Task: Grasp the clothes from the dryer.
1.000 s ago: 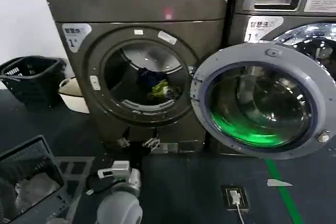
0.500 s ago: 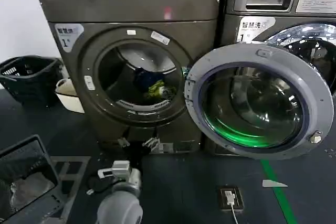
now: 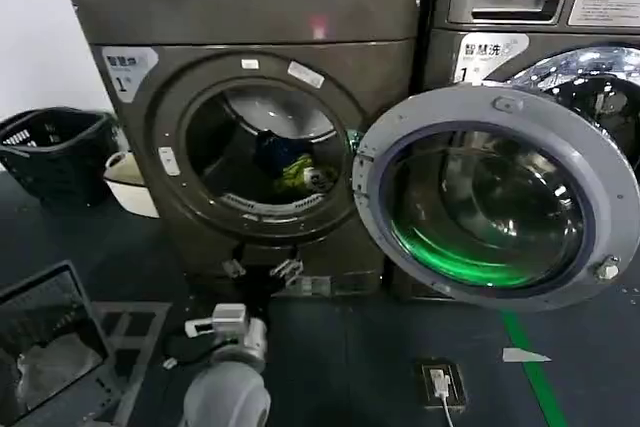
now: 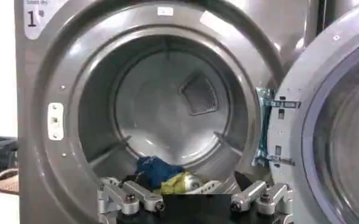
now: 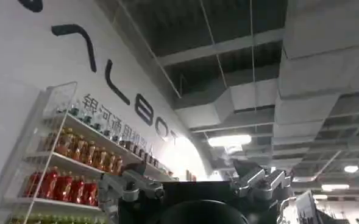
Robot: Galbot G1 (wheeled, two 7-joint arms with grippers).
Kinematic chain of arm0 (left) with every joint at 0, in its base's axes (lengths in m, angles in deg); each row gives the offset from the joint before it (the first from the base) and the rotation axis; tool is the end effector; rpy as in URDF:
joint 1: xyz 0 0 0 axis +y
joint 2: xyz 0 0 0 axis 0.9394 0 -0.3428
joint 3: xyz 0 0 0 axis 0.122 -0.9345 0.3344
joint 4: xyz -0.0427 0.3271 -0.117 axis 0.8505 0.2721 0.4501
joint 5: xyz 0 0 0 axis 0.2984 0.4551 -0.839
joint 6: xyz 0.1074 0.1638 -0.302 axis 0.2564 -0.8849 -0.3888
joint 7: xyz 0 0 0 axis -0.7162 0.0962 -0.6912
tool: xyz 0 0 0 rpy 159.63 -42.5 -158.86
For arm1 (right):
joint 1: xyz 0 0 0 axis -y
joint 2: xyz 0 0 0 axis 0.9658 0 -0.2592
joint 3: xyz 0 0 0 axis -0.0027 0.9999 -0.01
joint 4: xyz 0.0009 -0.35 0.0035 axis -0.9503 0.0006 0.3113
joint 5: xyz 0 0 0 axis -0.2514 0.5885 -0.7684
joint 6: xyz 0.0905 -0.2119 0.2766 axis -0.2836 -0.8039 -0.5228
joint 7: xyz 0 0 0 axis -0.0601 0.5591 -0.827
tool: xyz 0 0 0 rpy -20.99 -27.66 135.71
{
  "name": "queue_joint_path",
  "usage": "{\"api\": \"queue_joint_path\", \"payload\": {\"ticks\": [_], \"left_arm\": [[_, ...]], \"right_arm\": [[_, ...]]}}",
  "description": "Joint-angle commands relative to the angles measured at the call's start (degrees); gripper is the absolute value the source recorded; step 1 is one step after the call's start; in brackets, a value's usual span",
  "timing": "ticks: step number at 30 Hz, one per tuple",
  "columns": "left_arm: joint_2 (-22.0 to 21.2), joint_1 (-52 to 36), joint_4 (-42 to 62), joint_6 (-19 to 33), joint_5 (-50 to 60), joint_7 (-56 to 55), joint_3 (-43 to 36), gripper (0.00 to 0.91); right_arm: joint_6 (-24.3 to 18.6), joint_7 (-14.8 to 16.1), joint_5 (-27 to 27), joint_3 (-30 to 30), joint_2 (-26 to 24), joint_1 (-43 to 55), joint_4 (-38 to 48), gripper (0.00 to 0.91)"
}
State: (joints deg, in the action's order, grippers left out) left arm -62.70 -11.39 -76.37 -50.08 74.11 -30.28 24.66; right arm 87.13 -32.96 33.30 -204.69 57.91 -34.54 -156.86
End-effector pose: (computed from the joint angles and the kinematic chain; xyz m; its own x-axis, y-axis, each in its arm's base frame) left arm 0.2598 -0.0623 -0.1962 -0.9996 -0.0066 0.0291 -0.0064 1.0000 0.0050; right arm -0.1200 -0.4176 0.0668 -0.3355 0.7253 -0.6012 0.9279 0.3645 -0.0780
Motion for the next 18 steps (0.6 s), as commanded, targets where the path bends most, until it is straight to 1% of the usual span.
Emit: {"api": "queue_joint_path", "payload": {"ticks": [1, 18], "left_arm": [[0.0, 0.0, -0.1, -0.1, 0.0, 0.0, 0.0, 0.907], [0.0, -0.4, 0.2, -0.1, -0.2, 0.0, 0.4, 0.907]], "right_arm": [[-0.7, 0.1, 0.2, 0.1, 0.1, 0.1, -0.1, 0.907], [-0.8, 0.4, 0.3, 0.4, 0.2, 0.7, 0.2, 0.907]]}}
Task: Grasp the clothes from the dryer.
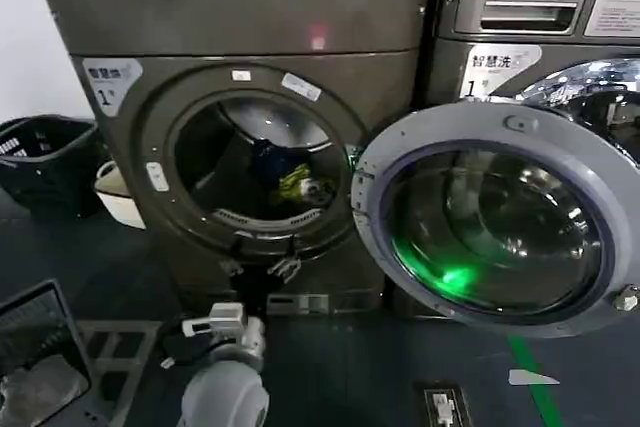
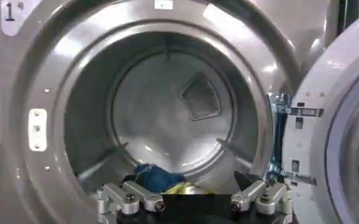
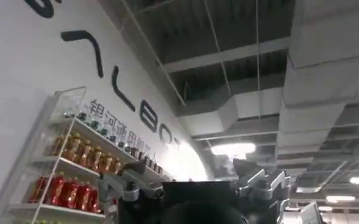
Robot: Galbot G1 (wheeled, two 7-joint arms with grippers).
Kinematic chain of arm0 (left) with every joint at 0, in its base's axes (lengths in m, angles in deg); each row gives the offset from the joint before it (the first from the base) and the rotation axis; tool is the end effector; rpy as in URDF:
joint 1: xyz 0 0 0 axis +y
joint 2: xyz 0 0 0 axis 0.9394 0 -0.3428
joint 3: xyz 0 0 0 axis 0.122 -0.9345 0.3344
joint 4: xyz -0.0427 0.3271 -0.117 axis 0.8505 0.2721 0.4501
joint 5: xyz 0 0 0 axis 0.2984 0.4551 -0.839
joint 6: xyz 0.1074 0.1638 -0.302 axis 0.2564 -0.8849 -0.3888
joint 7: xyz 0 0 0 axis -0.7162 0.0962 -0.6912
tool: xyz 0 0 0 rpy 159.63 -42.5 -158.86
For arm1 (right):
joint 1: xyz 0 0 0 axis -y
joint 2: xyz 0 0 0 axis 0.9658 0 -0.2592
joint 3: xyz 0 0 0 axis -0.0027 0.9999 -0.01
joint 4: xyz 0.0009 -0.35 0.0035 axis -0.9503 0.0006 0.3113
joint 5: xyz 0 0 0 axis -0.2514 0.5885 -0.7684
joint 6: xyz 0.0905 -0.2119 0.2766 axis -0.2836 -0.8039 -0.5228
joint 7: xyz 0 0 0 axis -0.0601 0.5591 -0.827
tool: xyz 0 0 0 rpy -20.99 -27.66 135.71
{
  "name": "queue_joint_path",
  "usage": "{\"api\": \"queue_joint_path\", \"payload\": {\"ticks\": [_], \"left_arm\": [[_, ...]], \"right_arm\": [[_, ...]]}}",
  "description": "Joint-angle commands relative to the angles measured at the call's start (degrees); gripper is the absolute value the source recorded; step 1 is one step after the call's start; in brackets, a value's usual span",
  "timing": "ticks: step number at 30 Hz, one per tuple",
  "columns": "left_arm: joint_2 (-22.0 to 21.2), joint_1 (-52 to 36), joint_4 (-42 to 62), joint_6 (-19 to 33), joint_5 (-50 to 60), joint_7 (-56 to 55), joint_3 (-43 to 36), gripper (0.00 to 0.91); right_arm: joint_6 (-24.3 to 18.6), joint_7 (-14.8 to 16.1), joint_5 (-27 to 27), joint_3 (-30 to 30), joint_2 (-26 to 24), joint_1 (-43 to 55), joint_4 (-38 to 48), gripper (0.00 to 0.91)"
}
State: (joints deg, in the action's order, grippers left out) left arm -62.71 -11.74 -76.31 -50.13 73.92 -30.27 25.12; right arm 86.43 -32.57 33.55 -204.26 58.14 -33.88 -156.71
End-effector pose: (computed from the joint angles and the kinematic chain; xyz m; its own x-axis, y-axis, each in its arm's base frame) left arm 0.2618 -0.0601 -0.1948 -0.9996 -0.0130 0.0249 -0.0129 0.9999 0.0037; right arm -0.1206 -0.4189 0.0624 -0.3339 0.7217 -0.6063 0.9274 0.3666 -0.0743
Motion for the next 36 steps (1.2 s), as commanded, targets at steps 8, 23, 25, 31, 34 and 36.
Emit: {"api": "queue_joint_path", "payload": {"ticks": [8, 23, 25, 31, 34, 36], "left_arm": [[-0.2, 0.1, 0.4, 0.0, 0.0, 0.0, -0.2, 0.907], [0.2, 0.7, -0.1, 0.0, -0.1, -0.1, -0.3, 0.907], [0.3, 0.6, -0.1, 0.0, -0.1, -0.1, -0.2, 0.907], [0.1, 0.5, 0.0, 0.0, -0.1, -0.1, -0.2, 0.907], [0.1, 0.4, 0.1, 0.0, -0.1, -0.1, -0.1, 0.907], [0.1, 0.3, 0.2, 0.0, -0.1, -0.1, -0.1, 0.907]], "right_arm": [[-0.2, 0.1, 0.1, 0.0, 0.0, 0.0, 0.1, 0.907], [-0.2, 0.1, -0.1, 0.3, 0.4, -0.2, -1.0, 0.907], [-0.2, 0.1, -0.1, 0.4, 0.5, -0.2, -1.2, 0.907], [-0.2, 0.2, -0.1, 0.5, 0.7, -0.1, -1.3, 0.907], [-0.2, 0.1, -0.2, 0.6, 0.7, 0.0, -1.3, 0.907], [-0.2, 0.2, -0.2, 0.6, 0.7, 0.0, -1.4, 0.907]]}}
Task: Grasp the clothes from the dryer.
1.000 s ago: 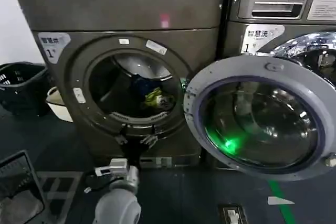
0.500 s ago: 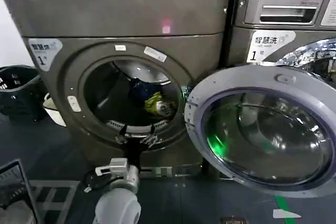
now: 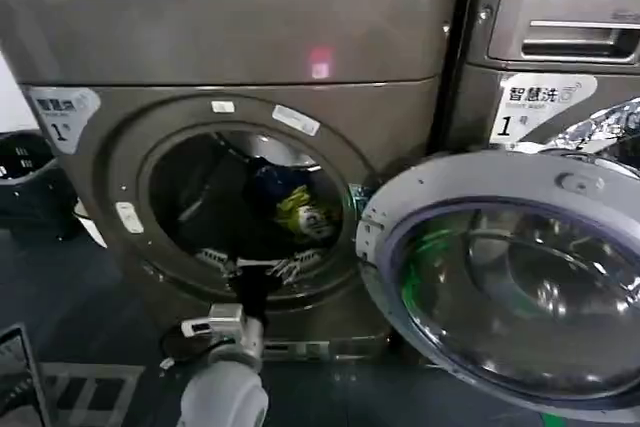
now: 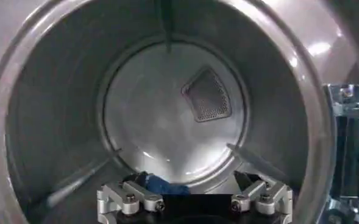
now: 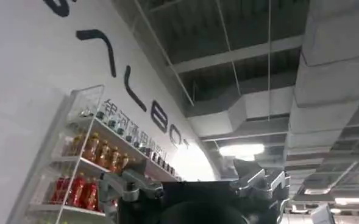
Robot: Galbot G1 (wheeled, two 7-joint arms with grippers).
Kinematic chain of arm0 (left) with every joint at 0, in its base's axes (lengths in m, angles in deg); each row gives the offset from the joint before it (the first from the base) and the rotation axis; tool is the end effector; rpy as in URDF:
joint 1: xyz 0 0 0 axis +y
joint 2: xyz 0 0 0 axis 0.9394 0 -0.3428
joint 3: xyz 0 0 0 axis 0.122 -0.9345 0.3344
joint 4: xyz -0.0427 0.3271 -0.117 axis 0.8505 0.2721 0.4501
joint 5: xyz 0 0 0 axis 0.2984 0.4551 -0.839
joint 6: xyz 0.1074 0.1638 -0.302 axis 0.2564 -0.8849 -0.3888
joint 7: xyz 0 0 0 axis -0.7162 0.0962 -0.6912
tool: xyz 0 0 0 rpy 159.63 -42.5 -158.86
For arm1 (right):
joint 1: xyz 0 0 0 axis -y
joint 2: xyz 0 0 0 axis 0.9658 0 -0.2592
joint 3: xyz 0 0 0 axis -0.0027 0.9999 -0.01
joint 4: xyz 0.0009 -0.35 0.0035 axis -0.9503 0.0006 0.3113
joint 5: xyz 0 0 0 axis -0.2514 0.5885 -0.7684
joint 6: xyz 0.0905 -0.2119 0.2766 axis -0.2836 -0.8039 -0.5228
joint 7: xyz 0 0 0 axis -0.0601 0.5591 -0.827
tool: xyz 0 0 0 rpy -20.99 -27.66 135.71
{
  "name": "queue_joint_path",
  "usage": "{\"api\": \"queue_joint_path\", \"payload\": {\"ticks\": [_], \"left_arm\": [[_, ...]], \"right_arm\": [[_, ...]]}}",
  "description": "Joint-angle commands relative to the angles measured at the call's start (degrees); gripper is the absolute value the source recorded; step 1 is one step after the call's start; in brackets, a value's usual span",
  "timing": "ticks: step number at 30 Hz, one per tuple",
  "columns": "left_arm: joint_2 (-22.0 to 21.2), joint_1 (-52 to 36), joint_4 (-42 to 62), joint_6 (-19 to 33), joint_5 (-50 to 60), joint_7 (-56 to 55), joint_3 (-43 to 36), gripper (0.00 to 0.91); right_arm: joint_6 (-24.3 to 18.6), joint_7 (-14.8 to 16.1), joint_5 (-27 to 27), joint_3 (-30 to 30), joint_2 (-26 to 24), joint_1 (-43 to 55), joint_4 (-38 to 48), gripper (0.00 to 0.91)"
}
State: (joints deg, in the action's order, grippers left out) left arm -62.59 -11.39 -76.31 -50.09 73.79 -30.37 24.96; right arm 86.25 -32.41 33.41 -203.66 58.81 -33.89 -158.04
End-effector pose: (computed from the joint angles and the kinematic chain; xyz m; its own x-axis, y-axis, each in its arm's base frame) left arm 0.2604 -0.0605 -0.1966 -0.9995 -0.0107 0.0313 -0.0106 0.9999 0.0033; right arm -0.1166 -0.4135 0.0604 -0.3515 0.7132 -0.6065 0.9210 0.3797 -0.0873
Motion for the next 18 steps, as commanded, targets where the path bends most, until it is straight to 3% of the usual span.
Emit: {"api": "queue_joint_path", "payload": {"ticks": [1, 18], "left_arm": [[-0.1, 0.0, 0.2, 0.0, 0.0, 0.0, 0.1, 0.907], [-0.1, -0.3, 0.7, 0.1, -0.1, 0.0, 0.1, 0.907]], "right_arm": [[0.0, 0.0, 0.0, 0.0, 0.0, 0.0, 0.0, 0.907], [0.0, 0.0, -0.1, 0.1, 0.3, 0.3, 0.0, 0.907]]}}
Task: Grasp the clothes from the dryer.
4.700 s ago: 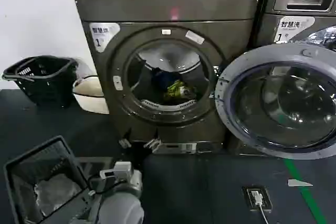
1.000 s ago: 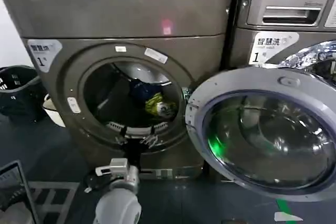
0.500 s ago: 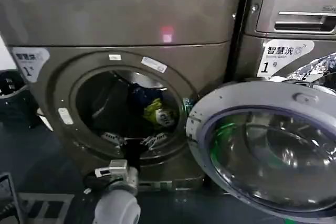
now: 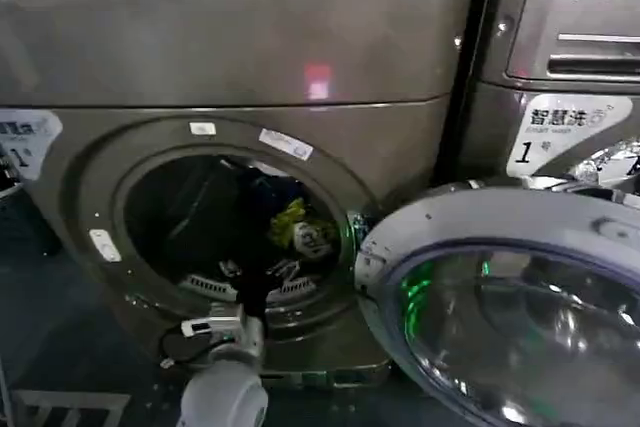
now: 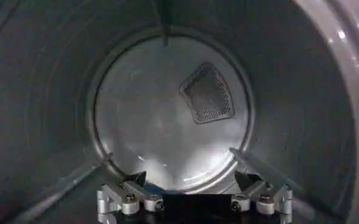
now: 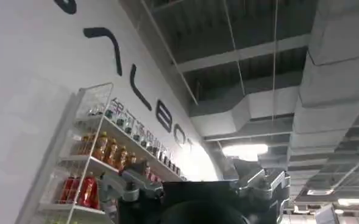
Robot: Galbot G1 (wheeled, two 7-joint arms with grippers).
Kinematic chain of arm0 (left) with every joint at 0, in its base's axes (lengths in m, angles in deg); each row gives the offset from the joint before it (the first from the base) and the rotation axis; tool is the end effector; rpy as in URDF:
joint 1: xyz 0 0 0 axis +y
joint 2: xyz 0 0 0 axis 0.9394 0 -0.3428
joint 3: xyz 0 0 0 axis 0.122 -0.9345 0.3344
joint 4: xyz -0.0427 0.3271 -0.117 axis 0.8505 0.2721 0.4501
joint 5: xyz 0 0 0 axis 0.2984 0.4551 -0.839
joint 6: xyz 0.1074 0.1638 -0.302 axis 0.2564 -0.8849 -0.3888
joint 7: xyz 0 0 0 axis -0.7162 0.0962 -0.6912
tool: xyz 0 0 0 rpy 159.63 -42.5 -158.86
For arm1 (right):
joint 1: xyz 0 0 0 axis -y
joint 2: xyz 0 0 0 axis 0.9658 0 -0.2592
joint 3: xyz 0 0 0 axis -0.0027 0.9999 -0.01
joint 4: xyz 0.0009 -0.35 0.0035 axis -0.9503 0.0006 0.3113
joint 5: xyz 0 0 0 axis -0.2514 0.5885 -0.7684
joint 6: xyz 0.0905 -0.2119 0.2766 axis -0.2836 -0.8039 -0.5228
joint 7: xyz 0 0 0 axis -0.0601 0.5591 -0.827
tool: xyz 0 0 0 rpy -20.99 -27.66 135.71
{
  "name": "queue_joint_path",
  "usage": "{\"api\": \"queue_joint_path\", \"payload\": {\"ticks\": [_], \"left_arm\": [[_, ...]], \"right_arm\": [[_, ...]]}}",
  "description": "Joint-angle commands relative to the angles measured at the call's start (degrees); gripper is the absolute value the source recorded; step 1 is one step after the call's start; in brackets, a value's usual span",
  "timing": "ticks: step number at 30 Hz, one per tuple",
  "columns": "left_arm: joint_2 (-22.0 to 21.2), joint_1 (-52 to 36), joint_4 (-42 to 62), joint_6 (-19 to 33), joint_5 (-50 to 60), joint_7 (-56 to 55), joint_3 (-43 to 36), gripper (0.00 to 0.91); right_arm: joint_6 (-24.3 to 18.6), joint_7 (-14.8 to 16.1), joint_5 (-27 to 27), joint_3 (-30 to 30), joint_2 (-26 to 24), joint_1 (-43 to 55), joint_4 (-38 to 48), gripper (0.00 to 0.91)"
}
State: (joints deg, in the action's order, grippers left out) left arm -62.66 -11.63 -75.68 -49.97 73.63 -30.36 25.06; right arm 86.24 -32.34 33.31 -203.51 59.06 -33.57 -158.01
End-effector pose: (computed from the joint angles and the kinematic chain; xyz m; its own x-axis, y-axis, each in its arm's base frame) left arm 0.2630 -0.0604 -0.1990 -0.9993 -0.0120 0.0362 -0.0120 0.9999 0.0023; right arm -0.1177 -0.4137 0.0580 -0.3486 0.7162 -0.6046 0.9214 0.3802 -0.0809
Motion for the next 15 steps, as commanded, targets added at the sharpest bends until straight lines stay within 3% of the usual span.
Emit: {"api": "queue_joint_path", "payload": {"ticks": [1, 15], "left_arm": [[0.0, 0.0, 0.1, 0.0, 0.0, 0.0, 0.0, 0.907], [0.1, 0.1, -0.1, 0.1, 0.0, 0.0, 0.2, 0.907]], "right_arm": [[0.0, 0.0, 0.0, -0.1, 0.1, 0.0, 0.0, 0.907], [0.5, 0.4, 0.3, -0.1, 0.5, -0.2, -0.9, 0.907]]}}
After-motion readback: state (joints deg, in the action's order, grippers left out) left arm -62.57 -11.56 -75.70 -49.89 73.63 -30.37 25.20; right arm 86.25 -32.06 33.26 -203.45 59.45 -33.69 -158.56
